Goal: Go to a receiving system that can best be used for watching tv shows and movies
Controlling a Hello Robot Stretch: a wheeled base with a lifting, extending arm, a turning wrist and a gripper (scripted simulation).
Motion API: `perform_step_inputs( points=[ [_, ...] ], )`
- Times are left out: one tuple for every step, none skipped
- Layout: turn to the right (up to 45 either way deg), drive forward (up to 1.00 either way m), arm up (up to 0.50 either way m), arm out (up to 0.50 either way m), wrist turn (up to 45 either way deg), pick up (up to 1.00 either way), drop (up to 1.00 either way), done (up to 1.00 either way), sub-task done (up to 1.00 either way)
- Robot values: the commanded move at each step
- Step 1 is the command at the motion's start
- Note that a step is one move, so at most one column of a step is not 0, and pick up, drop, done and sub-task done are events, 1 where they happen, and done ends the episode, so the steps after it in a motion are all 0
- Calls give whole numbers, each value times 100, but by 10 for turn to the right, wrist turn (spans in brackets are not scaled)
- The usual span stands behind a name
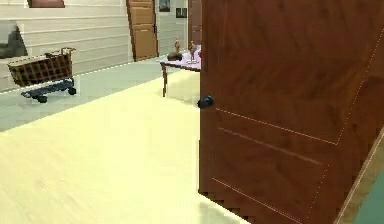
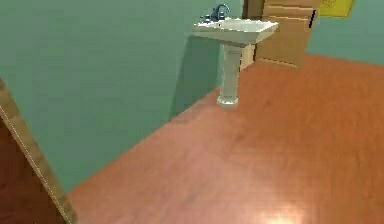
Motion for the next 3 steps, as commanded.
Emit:
perform_step_inputs(
  points=[
    [-450, 0, 0, 0, 0, 0, 0, 0, 0],
    [-90, 0, 0, 0, 0, 0, 0, 0, 0],
    [0, 85, 0, 0, 0, 0, 0, 0, 0]
  ],
)
